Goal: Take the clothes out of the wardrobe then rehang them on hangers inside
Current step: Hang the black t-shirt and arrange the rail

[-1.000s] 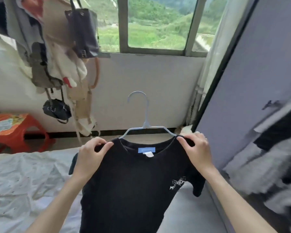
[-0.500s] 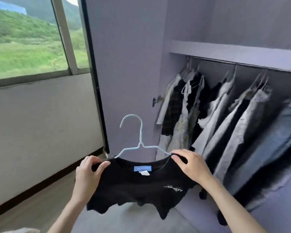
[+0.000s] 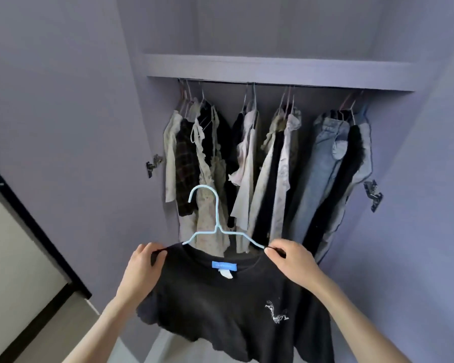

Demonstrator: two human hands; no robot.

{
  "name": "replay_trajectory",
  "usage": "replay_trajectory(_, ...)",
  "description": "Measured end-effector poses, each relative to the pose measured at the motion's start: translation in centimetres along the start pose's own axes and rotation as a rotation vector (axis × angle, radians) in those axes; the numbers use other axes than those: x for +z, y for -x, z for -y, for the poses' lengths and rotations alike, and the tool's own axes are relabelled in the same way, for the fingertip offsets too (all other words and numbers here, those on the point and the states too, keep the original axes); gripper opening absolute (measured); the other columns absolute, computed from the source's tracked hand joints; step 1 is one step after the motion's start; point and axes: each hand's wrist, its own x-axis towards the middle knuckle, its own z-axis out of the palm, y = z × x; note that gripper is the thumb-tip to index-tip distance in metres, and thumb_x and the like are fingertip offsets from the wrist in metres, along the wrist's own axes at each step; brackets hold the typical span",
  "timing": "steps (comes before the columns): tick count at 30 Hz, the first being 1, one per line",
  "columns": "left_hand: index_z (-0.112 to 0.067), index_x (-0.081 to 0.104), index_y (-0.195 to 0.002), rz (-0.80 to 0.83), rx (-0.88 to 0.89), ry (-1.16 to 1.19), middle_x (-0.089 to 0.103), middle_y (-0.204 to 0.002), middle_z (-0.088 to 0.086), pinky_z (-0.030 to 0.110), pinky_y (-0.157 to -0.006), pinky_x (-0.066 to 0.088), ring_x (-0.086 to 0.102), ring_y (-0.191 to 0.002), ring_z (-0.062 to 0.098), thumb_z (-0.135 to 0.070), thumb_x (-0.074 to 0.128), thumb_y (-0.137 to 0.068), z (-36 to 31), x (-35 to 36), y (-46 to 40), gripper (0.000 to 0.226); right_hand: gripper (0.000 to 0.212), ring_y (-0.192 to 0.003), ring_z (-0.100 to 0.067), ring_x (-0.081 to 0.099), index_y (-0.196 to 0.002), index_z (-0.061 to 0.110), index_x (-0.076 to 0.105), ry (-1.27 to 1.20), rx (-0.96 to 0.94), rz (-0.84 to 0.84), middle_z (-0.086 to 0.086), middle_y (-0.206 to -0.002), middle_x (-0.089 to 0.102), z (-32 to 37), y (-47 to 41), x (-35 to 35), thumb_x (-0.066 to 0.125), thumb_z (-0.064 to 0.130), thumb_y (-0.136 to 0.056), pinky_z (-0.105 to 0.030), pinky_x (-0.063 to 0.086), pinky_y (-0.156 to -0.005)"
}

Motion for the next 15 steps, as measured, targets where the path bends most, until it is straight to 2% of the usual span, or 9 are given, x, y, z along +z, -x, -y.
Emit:
replay_trajectory(3, -0.015, 0.055, -0.123, 0.12, 0.076, 0.006, 0.052, -0.119, 0.005, 0.027, -0.09, 0.037, 0.05, -0.111, 0.025, -0.02, 0.05, -0.095, -1.1, 1.8, -1.1, 0.03, 0.021, -0.078, -0.011, 0.052, -0.076, 0.03, 0.05, 0.048, 0.152, -0.041, 0.013, -0.073, 0.054, -1.0, 0.7, -0.5, 0.044, 0.037, -0.095, -0.029, 0.038, -0.066)
replay_trajectory(6, -0.016, 0.05, -0.13, 0.214, 0.116, 0.039, 0.047, -0.128, 0.005, 0.027, -0.095, 0.036, 0.046, -0.119, 0.024, -0.021, 0.047, -0.096, -2.5, 3.3, -1.8, 0.034, 0.033, -0.062, -0.014, 0.043, -0.064, 0.021, 0.038, 0.003, 0.348, -0.06, 0.007, -0.06, 0.042, -2.7, 1.4, -0.9, 0.043, 0.031, -0.095, -0.03, 0.032, -0.058)
replay_trajectory(8, -0.017, 0.048, -0.131, 0.26, 0.138, 0.057, 0.045, -0.133, 0.004, 0.027, -0.095, 0.034, 0.043, -0.123, 0.024, -0.02, 0.046, -0.097, -3.4, 4.3, -2.2, 0.035, 0.035, -0.056, -0.014, 0.036, -0.064, 0.015, 0.034, -0.111, 0.452, -0.069, 0.004, -0.058, 0.037, -4.0, 2.0, -1.2, 0.044, 0.026, -0.096, -0.029, 0.027, -0.055)
replay_trajectory(15, -0.016, 0.048, -0.13, 0.378, 0.219, 0.047, 0.044, -0.135, 0.005, 0.024, -0.096, 0.033, 0.043, -0.125, 0.022, -0.02, 0.045, -0.097, -5.8, 7.2, -4.7, 0.034, 0.032, -0.056, -0.011, 0.028, -0.068, 0.011, 0.033, -0.329, 0.554, -0.172, -0.001, -0.063, 0.032, -5.5, 2.5, -2.7, 0.039, 0.018, -0.099, -0.023, 0.023, -0.051)
